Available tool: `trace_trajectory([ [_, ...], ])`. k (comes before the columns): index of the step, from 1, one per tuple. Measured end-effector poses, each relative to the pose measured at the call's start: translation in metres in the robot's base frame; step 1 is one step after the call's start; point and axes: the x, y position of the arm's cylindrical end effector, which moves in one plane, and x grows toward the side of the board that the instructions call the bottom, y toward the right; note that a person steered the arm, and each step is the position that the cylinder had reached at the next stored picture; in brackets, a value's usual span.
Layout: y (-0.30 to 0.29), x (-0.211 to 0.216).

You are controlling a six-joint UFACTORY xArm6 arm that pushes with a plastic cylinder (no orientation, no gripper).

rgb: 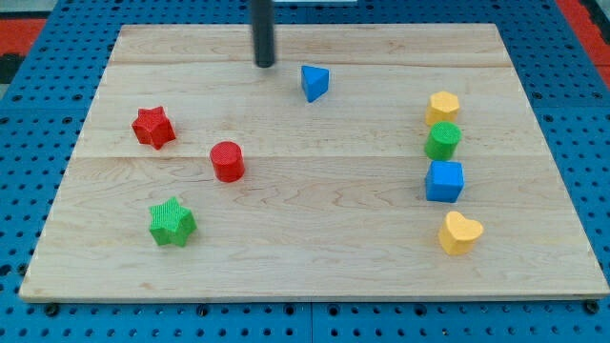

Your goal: Push the triangle towards the hexagon

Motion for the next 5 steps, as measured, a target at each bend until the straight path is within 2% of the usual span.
trace_trajectory([
  [1,0.062,0.062],
  [2,0.109,0.037],
  [4,0.079,-0.016],
  [5,0.132,-0.011],
])
